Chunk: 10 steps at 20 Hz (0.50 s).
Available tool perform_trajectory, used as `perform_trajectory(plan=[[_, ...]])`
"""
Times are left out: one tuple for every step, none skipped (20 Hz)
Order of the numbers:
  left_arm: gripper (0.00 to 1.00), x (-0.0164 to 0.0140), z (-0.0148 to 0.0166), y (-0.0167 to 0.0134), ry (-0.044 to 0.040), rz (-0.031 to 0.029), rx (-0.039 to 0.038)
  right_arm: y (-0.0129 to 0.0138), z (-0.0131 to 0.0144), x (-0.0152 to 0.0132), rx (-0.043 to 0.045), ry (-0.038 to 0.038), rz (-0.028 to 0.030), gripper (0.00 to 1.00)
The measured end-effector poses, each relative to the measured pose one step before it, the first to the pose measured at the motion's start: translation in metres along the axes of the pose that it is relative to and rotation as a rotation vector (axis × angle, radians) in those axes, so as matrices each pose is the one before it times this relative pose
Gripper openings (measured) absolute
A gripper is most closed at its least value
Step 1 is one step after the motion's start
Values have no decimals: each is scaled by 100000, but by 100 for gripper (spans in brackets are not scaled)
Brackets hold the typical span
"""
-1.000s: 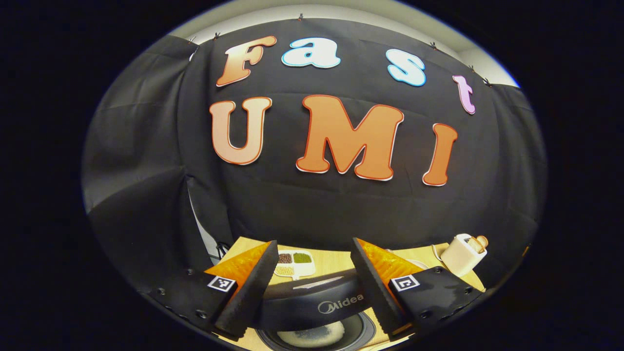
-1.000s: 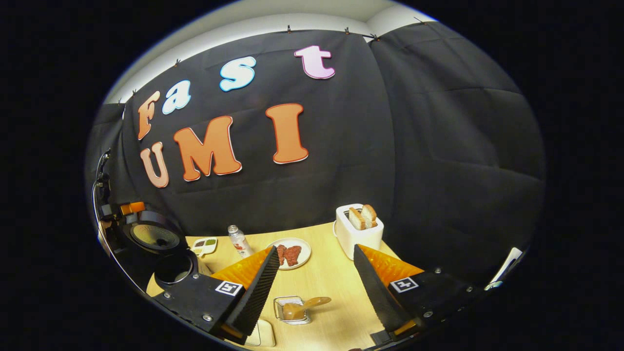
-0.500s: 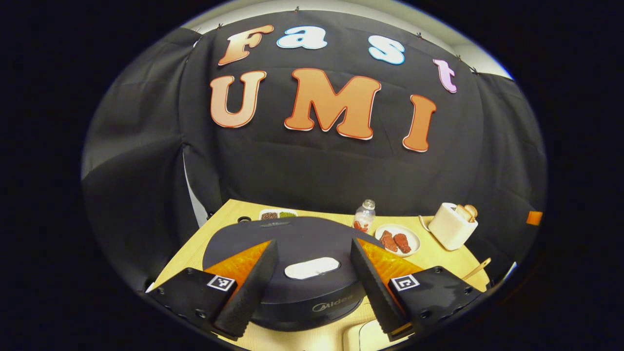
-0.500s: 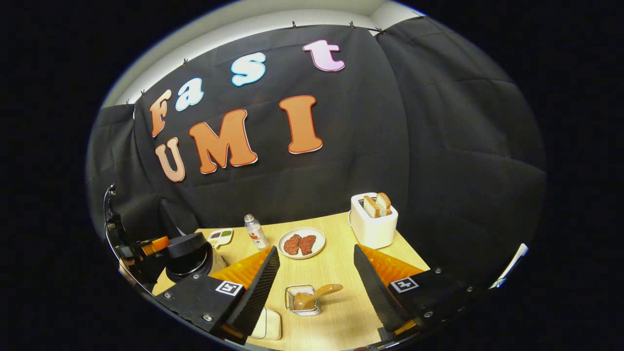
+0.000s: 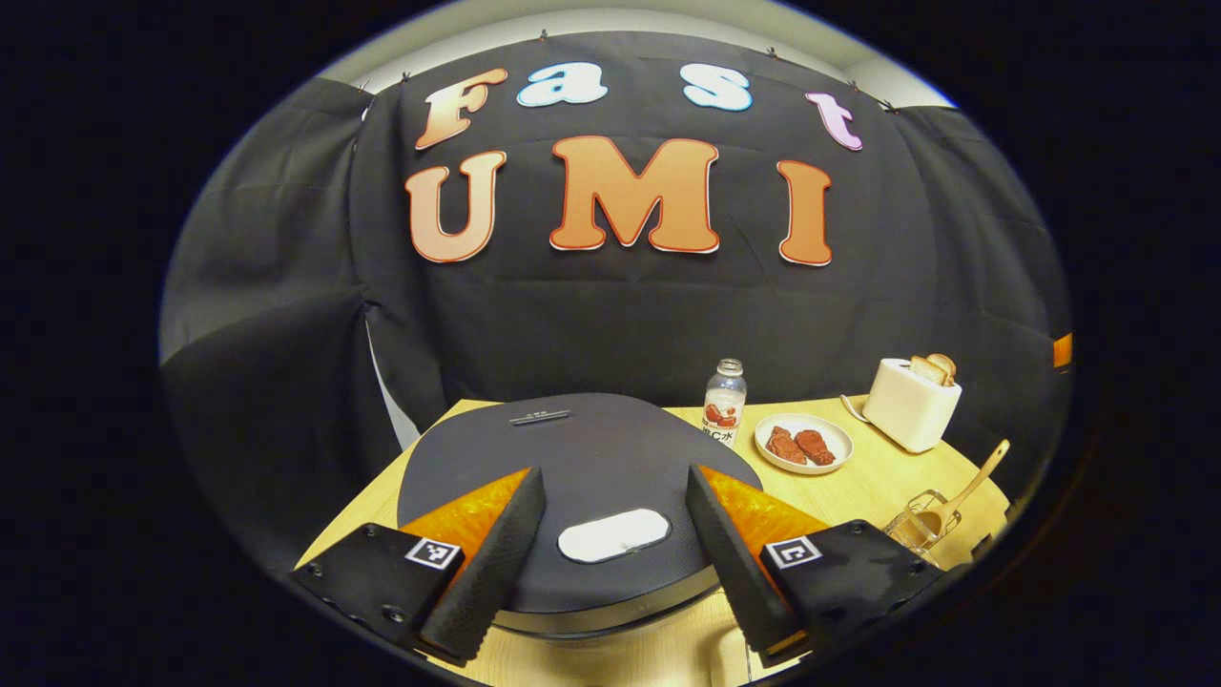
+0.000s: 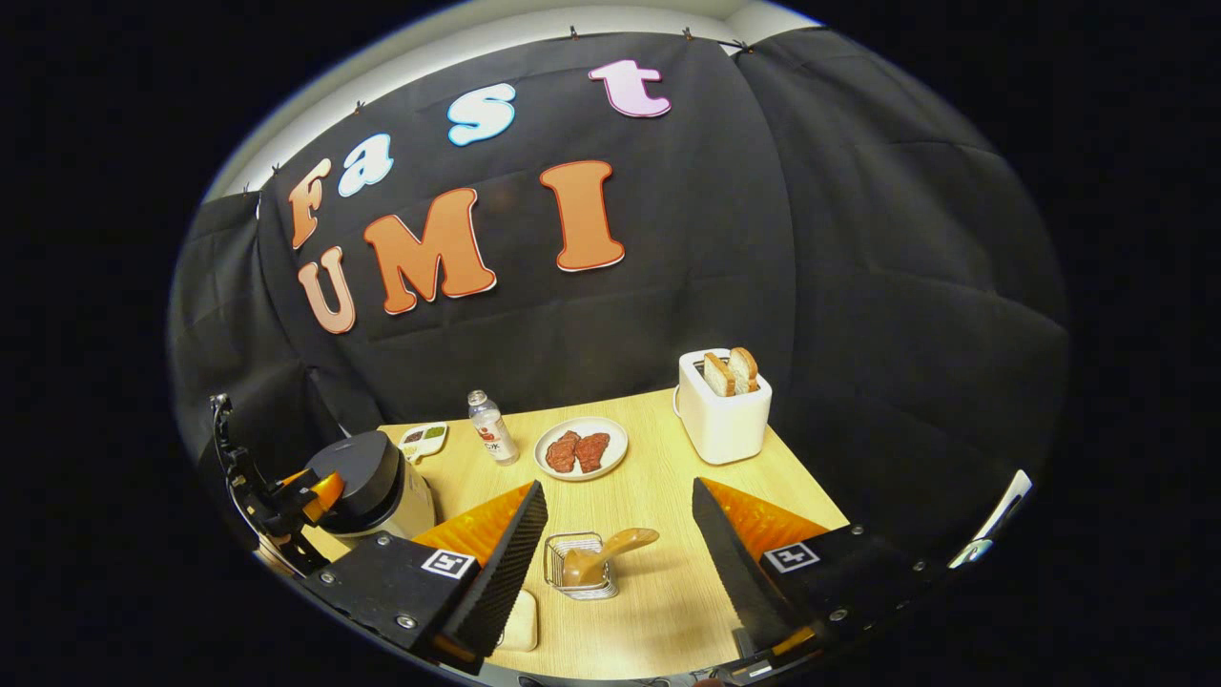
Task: Close the left gripper, press the button to open the rice cooker; take a wooden spoon from the chopstick holder with the right hand, scoop a spoonful of rice and pour it into the rice cooker, then put the wooden spoon back into the chopstick holder.
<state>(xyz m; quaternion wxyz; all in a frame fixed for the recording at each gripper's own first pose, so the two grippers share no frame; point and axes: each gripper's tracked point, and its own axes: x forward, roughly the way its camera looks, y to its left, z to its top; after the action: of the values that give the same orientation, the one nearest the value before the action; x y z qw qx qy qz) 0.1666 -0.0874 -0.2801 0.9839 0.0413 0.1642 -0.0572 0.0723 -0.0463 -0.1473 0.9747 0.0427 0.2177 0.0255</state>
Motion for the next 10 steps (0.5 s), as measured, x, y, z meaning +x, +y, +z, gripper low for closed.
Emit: perform_trajectory(plan=[[99,-31,-496,12,-4,130,237,74,-11,49,306,246,188,94],[99,-80,-625,-22,541,94,558,-98,-66,124,-43,162,147,94],[100,17,455,-67,-3370,-83,329,-91,10,145,-398,35,4,94],[100,-13,-174,107,682,481,-832,-193,91,210,-320,-303,-329,94],[100,-126,-205,81,-802,166,-300,-163,155,204,30,-347,-405,95],[100,198,-122,-68,-2558,-256,218,-124,219,121,359,-484,-88,95],[100,-65,-120,-68,-1689,-427,284,-107,161,150,704,-319,-266,95],[100,99,-668,-125,1128,-610,735,-130,-31,253,888,-16,-208,95],[100,-272,-298,-25,890,-15,1349,67,-100,95,917,238,72,95],[100,222,199,8,-694,-366,2181,37,-173,17,850,315,233,95]])
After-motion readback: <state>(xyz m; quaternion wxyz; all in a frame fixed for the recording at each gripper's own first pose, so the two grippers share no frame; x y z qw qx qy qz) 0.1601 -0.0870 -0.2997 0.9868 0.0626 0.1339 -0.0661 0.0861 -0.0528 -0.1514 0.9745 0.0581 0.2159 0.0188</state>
